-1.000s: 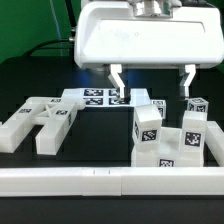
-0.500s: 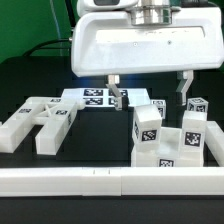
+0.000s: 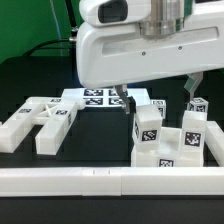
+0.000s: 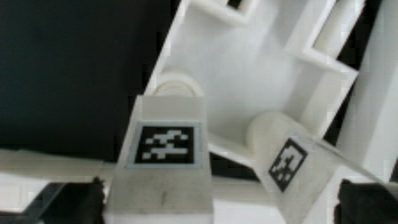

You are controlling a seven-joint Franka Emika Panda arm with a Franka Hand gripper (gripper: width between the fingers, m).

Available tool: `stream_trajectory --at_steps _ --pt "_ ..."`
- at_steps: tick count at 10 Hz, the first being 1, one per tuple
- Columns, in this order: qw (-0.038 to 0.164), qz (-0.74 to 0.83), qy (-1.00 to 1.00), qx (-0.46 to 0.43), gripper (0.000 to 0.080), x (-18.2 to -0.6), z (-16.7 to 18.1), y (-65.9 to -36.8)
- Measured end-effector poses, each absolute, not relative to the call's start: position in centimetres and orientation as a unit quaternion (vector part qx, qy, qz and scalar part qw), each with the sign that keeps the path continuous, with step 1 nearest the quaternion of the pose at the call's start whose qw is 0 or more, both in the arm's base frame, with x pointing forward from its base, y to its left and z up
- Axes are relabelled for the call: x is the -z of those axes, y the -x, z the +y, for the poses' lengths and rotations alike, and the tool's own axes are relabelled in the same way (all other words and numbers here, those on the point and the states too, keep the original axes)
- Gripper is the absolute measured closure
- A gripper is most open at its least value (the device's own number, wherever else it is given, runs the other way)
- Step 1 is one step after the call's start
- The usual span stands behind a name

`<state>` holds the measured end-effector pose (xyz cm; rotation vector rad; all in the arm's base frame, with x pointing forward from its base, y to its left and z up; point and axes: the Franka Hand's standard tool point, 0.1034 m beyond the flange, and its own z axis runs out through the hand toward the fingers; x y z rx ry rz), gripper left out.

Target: Assemble chair

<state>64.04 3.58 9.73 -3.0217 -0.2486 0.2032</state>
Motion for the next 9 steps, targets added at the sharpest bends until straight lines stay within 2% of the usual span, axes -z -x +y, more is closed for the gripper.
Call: stream_trajectory --at_steps 3,7,8,9 --pt "0.048 -0.079 0.994 -0.062 0.015 -9.3 1.9 -64.6" --pt "0.047 -0.076 0.995 -0.054 0.015 -8.9 1.6 -64.7" --pt "0.047 -0.078 0.994 -0.053 0.0242 -8.9 1.8 -64.7" --pt "0.047 -0.077 0.994 -0.053 0.042 -8.9 1.7 -64.7"
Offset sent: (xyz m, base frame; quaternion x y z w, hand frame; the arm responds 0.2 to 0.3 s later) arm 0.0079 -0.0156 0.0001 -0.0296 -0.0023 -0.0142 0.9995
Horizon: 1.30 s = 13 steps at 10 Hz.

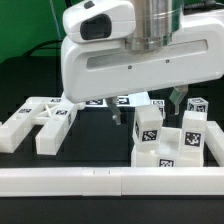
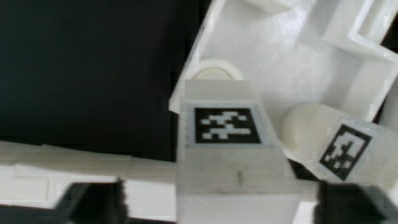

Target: Assemble chair

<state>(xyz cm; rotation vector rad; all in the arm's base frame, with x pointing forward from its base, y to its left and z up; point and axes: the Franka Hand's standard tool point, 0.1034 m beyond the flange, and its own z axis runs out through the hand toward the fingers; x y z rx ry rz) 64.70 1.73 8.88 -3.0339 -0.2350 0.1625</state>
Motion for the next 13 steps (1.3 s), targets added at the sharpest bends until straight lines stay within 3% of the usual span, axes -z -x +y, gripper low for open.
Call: stream_trajectory --at_steps 1,2,7,13 --pt "0.047 -0.077 0.994 -0.053 0.042 -8.9 1.7 -64.7" --pt "0.047 -0.077 0.994 -0.053 0.0514 -8.9 1.7 -64.7" --pt "0.042 -0.027 0.998 -0.032 0.0512 -9.0 1.5 -64.2" --pt "0.041 0.227 0.973 0.009 0.0511 -8.9 2.0 -63.5"
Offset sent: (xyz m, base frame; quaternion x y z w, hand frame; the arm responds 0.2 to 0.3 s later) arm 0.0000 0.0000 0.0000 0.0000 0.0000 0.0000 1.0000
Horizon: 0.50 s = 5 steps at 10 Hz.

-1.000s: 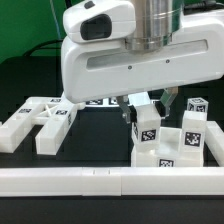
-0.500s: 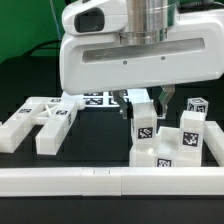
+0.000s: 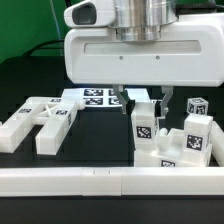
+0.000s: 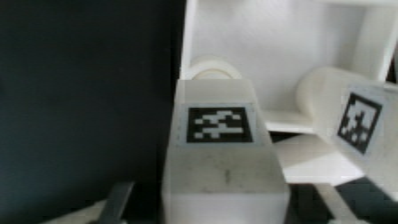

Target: Assemble chair

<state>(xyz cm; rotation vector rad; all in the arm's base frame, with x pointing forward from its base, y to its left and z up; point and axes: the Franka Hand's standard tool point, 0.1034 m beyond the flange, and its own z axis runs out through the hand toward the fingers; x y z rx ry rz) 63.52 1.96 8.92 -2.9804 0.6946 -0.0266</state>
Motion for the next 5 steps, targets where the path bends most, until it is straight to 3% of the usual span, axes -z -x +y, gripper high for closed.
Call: stream_trajectory --at_steps 5 --pt "0.045 0.39 0.92 0.0 0.0511 -8.92 2.46 -63.49"
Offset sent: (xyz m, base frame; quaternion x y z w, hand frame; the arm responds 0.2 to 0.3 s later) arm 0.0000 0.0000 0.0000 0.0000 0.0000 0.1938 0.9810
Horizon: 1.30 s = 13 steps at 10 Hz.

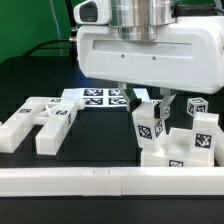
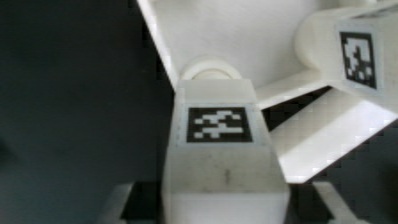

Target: Assemble chair

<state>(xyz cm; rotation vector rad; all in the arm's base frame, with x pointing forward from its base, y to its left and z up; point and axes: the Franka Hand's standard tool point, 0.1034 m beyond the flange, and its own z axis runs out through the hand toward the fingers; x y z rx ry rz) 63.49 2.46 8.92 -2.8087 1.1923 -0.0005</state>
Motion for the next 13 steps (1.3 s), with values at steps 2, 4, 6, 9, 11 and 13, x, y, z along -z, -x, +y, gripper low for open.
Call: stream_trajectory --at_steps 2,4,6,9,11,13 --pt "0.052 0.502 0.863 -0.009 0.0511 -8.9 3.3 -63.4" --pt "0.055 0.589 0.806 -0.016 0.0511 -8.9 3.9 -63.5" --pt "0.056 0.646 0.761 -0.021 0.0511 -8.8 4.4 -63.6" --pt "0.056 0.713 0.698 -0.031 0.0511 -8.7 5.1 -63.6" --pt "0.057 0.699 0.712 -0.03 0.0511 -8.7 5.2 -63.6" --pt "0.054 0.657 0.752 -0.027 0.0328 -8.6 5.4 -63.5"
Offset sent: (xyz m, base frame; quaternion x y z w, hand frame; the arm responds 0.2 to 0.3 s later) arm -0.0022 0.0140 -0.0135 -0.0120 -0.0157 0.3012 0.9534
